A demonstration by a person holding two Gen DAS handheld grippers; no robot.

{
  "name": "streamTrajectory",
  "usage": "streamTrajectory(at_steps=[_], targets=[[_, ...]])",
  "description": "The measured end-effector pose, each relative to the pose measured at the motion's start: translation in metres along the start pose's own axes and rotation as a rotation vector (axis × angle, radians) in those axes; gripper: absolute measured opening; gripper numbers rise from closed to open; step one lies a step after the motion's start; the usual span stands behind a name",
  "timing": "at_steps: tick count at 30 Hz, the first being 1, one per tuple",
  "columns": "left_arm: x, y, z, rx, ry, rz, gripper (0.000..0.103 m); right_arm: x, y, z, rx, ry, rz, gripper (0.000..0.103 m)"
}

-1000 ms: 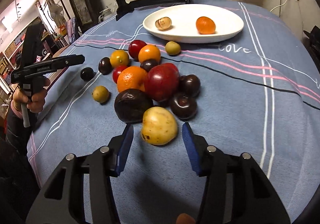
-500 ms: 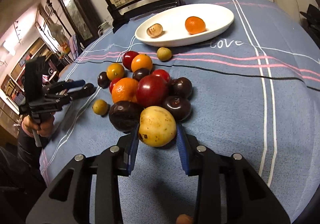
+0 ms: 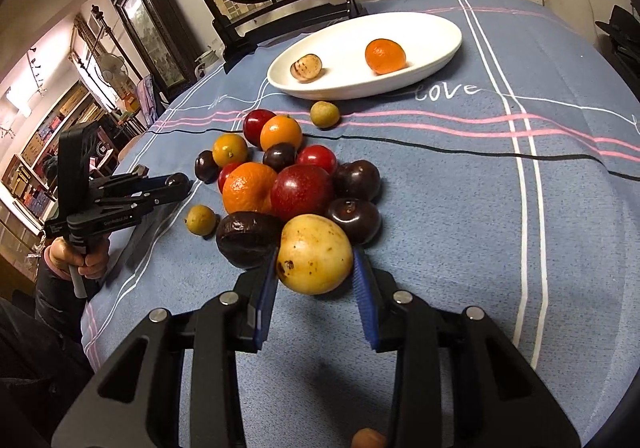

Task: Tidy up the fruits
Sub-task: 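Grasp the pale yellow pear with the right tool while the left tool grasps a dark plum, then lower both held fruits onto the white plate and open both tools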

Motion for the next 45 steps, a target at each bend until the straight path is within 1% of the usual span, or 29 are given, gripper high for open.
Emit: streamTrajectory(at_steps=[3,6,9,11,13,15,16,19,21,24,27,28,29,30,31,32,33,34,35,36,37,38,42,45], targets=[[0.0,-0.006,0.001,0.004,0.0,-0.02,0.027,0.0,-0.001,0.002,0.0,-0.001,0.004,0.036],[0.001,-0.014,0.012,0.031,0.018,-0.017,0.027,-0.002,-0.007,0.015,0.01,-0.029,-0.001,0.036],[0.005,-0.025,0.036,0.079,0.046,-0.018,0.027,-0.009,-0.017,0.041,0.057,-0.071,-0.01,0.036],[0.008,-0.028,0.058,0.112,0.06,-0.023,0.027,-0.011,-0.022,0.065,0.105,-0.081,-0.006,0.036],[0.013,-0.027,0.085,0.137,0.059,-0.037,0.027,-0.008,-0.019,0.093,0.143,-0.068,-0.018,0.036],[0.018,-0.02,0.11,0.152,0.047,-0.064,0.027,-0.003,-0.007,0.119,0.167,-0.065,-0.047,0.036],[0.022,-0.012,0.126,0.149,0.037,-0.084,0.027,0.0,0.002,0.128,0.166,-0.062,-0.063,0.036],[0.034,0.019,0.154,0.108,0.035,-0.118,0.027,0.013,0.036,0.148,0.136,-0.039,-0.105,0.036],[0.041,0.044,0.165,0.065,0.047,-0.1,0.027,0.02,0.054,0.151,0.114,-0.033,-0.124,0.036],[0.046,0.067,0.169,0.031,0.06,-0.083,0.027,0.025,0.073,0.152,0.084,-0.038,-0.148,0.036],[0.048,0.081,0.17,0.013,0.068,-0.077,0.028,0.025,0.076,0.154,0.084,-0.045,-0.146,0.038],[0.047,0.084,0.171,0.01,0.062,-0.061,0.033,0.025,0.075,0.155,0.088,-0.053,-0.148,0.045],[0.046,0.084,0.171,0.011,0.056,-0.045,0.051,0.025,0.073,0.155,0.089,-0.053,-0.155,0.045],[0.044,0.082,0.172,0.022,0.051,-0.034,0.059,0.026,0.071,0.156,0.087,-0.048,-0.155,0.045],[0.041,0.073,0.171,0.05,0.044,-0.014,0.068,0.026,0.063,0.155,0.092,-0.041,-0.145,0.045],[0.039,0.064,0.17,0.073,0.041,-0.004,0.075,0.025,0.056,0.154,0.104,-0.039,-0.135,0.045],[0.035,0.051,0.167,0.102,0.041,0.004,0.078,0.023,0.044,0.151,0.122,-0.045,-0.127,0.045],[0.032,0.041,0.165,0.124,0.038,0.01,0.085,0.022,0.038,0.148,0.131,-0.051,-0.126,0.048],[0.027,0.031,0.161,0.152,0.029,0.022,0.09,0.022,0.031,0.142,0.14,-0.057,-0.128,0.057],[0.023,0.022,0.155,0.176,0.016,0.036,0.092,0.024,0.024,0.133,0.154,-0.059,-0.144,0.062],[0.017,0.014,0.147,0.191,-0.001,0.049,0.095,0.027,0.022,0.127,0.157,-0.057,-0.156,0.062],[0.014,0.011,0.14,0.188,-0.008,0.053,0.095,0.03,0.022,0.116,0.141,-0.049,-0.165,0.062],[0.002,0.007,0.107,0.143,-0.048,0.053,0.095,0.037,0.016,0.08,0.09,-0.008,-0.13,0.062],[-0.002,0.001,0.084,0.122,-0.062,0.03,0.095,0.032,-0.004,0.052,0.093,-0.003,-0.106,0.062]])
Point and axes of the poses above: each gripper's, at about its wrist camera, not at the fingertips, and y roughly the way its jaws point, x to its right, z to its top, the point moved 5 cm from there along y, roughly the way its jaws point, and after that the axes turned 2 degrees about y, right-handed, at the moved point
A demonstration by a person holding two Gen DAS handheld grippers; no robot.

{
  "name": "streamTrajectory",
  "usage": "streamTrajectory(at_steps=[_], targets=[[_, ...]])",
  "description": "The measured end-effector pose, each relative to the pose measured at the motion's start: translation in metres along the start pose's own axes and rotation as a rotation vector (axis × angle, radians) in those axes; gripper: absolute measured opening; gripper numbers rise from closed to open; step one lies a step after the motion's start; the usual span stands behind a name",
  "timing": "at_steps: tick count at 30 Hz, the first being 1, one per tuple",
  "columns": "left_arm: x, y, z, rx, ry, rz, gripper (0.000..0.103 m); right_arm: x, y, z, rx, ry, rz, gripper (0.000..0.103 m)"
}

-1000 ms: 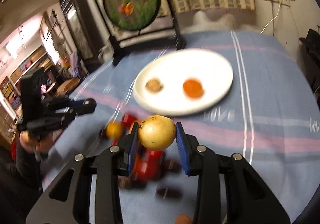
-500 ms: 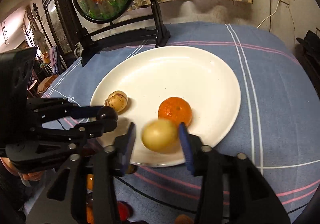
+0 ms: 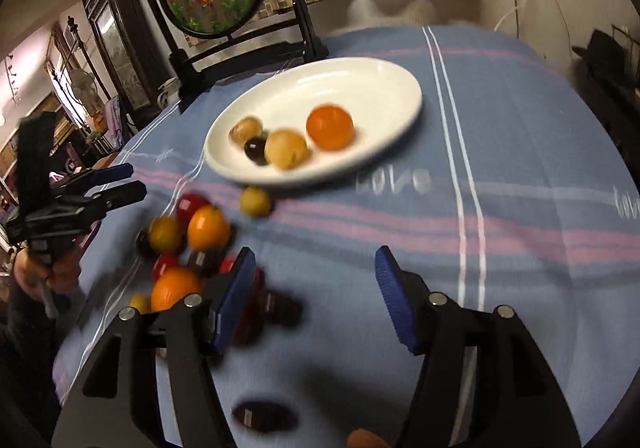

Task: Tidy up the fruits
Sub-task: 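Lower both held fruits onto the white plate and open both tools, then grasp a dark plum with the right tool while the left tool grasps the small yellow lemon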

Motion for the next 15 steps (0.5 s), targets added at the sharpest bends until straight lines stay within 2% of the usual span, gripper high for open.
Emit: streamTrajectory(at_steps=[3,5,8,12,15], targets=[[0.001,-0.011,-0.019,-0.002,-0.001,-0.014,0.095,-0.015,-0.019,-0.025,-0.008,-0.045,0.018,0.062],[0.004,-0.017,-0.03,-0.015,-0.005,-0.037,0.095,-0.025,-0.021,-0.043,-0.046,-0.066,0.031,0.062],[0.014,-0.025,-0.045,-0.02,0.011,-0.033,0.096,-0.038,-0.017,-0.06,-0.1,-0.116,-0.014,0.062],[0.033,-0.035,-0.063,-0.016,0.061,-0.063,0.096,-0.042,-0.013,-0.063,-0.118,-0.131,-0.047,0.062],[0.039,-0.031,-0.075,-0.043,0.067,-0.071,0.096,-0.043,-0.009,-0.061,-0.123,-0.146,-0.069,0.062]])
Point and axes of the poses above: each gripper's, at about its wrist camera, not at the fingertips, and y roughly the way its jaws point, x to its right, z to its top, the point moved 5 cm from there along y, roughly the way its jaws point, and after that the axes turned 2 degrees about y, right-handed, at the moved point
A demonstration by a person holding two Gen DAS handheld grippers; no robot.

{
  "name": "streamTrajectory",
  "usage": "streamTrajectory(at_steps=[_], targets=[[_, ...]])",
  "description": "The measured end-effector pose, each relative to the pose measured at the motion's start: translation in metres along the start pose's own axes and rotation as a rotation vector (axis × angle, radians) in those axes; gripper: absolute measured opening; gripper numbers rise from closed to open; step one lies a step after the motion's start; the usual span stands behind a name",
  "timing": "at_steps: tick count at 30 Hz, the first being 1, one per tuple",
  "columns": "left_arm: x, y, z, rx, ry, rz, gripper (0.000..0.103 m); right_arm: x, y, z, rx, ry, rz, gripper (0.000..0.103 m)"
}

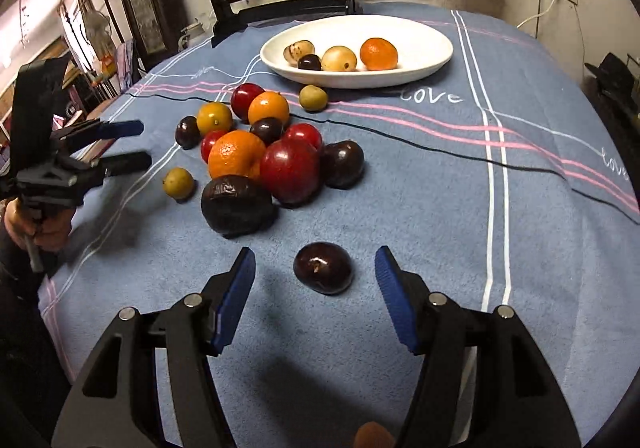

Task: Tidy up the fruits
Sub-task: 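Grasp a dark plum with the right tool while the left tool grasps the small yellow lemon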

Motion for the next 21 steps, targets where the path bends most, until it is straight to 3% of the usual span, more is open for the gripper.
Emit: streamTrajectory(at_steps=[3,5,8,12,17,21], targets=[[0.003,0.004,-0.007,-0.019,0.005,0.009,0.096,0.004,0.005,-0.004,-0.018,0.014,-0.009,0.062],[0.003,0.004,-0.007,-0.019,0.004,0.007,0.096,0.006,0.006,-0.006,-0.022,0.024,-0.017,0.053],[0.003,0.004,-0.007,-0.017,-0.002,-0.001,0.096,0.007,0.005,-0.007,-0.022,0.026,-0.039,0.047],[0.001,0.006,-0.007,-0.023,-0.011,-0.004,0.096,0.004,0.005,-0.008,-0.025,0.004,-0.057,0.046],[0.002,0.007,-0.006,-0.023,-0.006,-0.011,0.096,0.0,0.007,-0.008,-0.027,-0.023,-0.072,0.032],[0.012,0.004,-0.005,-0.01,0.027,-0.042,0.094,0.0,0.007,-0.008,-0.023,-0.023,-0.074,0.032]])
Point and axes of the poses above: each gripper's, at about its wrist camera, not at the fingertips, and y roughly the way its jaws point, x to its right, z to its top, the point moved 5 cm from there along y, roughly the way its jaws point, and after that the axes turned 2 degrees about y, right-handed, at the moved point
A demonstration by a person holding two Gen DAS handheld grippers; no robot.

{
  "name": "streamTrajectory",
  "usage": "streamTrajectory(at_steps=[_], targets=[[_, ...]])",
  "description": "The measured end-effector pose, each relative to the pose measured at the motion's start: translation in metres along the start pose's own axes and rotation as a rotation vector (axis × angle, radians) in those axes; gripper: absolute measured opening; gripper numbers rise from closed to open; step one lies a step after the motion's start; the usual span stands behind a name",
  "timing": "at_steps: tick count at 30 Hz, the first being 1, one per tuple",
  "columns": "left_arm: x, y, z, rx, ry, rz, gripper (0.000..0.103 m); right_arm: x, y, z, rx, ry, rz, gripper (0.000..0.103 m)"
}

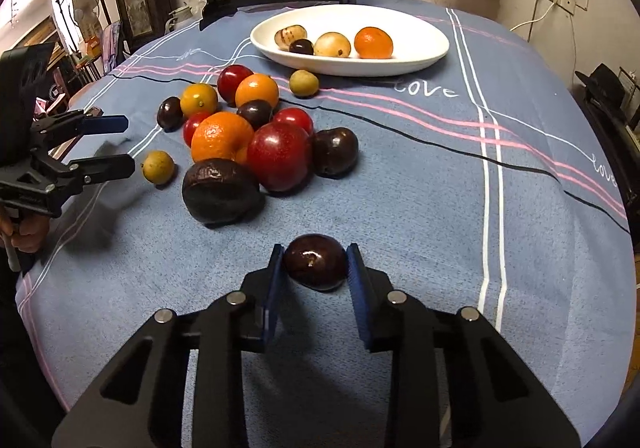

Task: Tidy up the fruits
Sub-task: 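Grasp a dark plum with the right tool while the left tool grasps the small yellow lemon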

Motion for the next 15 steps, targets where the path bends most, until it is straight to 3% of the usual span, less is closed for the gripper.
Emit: streamTrajectory(at_steps=[3,5,8,15], targets=[[0.015,0.001,0.002,0.002,0.045,-0.04,0.08,0.004,-0.001,0.0,0.004,0.022,-0.004,0.032],[0.021,0.005,0.001,-0.013,0.05,-0.063,0.063,0.005,-0.001,0.0,0.006,0.031,-0.007,0.032],[0.026,0.012,0.003,-0.038,0.049,-0.078,0.051,0.006,-0.002,0.0,0.009,0.037,-0.007,0.032],[0.03,0.019,0.003,-0.059,0.056,-0.091,0.044,0.009,-0.004,-0.001,0.013,0.057,0.004,0.032]])
Point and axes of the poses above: each gripper's, at about its wrist camera, not at the fingertips, and y roughly the way its jaws point, x to its right, z to its top, the point moved 5 cm from there along y, roughly the way its jaws point, and after that the axes turned 2 degrees about y, right-handed, at the moved point
